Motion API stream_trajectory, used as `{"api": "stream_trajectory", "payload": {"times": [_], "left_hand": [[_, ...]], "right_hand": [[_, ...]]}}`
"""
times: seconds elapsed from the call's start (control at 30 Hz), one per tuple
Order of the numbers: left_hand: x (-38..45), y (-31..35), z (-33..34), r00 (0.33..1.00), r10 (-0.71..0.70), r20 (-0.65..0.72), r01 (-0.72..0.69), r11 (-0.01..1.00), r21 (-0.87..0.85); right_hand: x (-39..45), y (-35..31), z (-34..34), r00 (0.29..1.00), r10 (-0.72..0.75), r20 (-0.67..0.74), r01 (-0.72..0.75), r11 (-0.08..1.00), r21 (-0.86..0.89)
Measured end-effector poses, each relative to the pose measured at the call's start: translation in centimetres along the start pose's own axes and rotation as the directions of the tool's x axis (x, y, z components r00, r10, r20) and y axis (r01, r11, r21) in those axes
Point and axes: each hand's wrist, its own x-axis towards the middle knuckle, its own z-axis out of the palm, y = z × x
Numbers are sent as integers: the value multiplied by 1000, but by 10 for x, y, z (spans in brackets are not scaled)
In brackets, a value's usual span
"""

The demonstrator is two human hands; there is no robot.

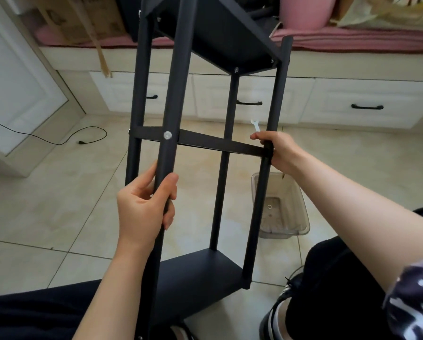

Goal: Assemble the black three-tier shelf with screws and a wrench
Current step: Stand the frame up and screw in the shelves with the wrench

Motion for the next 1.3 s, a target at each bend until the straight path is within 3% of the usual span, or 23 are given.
{"api": "stream_trajectory", "payload": {"times": [0.23, 0.47, 0.57, 0.8, 0.93, 1.2, 1.3], "left_hand": [[16, -21, -19, 992, 6, -123, 15, 986, 165], [39, -59, -41, 953, 202, -226, -56, 851, 523], [56, -64, -48, 965, 138, -225, 17, 817, 577], [76, -71, -55, 966, 37, -254, 91, 877, 473], [78, -81, -50, 967, -66, -246, 181, 858, 480], [84, -86, -44, 949, -266, -172, 311, 883, 353], [80, -76, -31, 947, -254, -197, 318, 838, 443]], "right_hand": [[-7, -13, -5, 980, -189, 56, 193, 978, -76], [-20, -22, 5, 972, -167, 167, 162, 986, 44], [-26, -23, 11, 964, -188, 188, 179, 982, 61], [-40, -34, 27, 918, -302, 255, 308, 951, 20], [-54, -45, 36, 891, -359, 277, 361, 931, 44], [-77, -35, 55, 924, -370, 93, 369, 929, 37], [-83, -37, 63, 928, -368, 65, 366, 930, 41]]}}
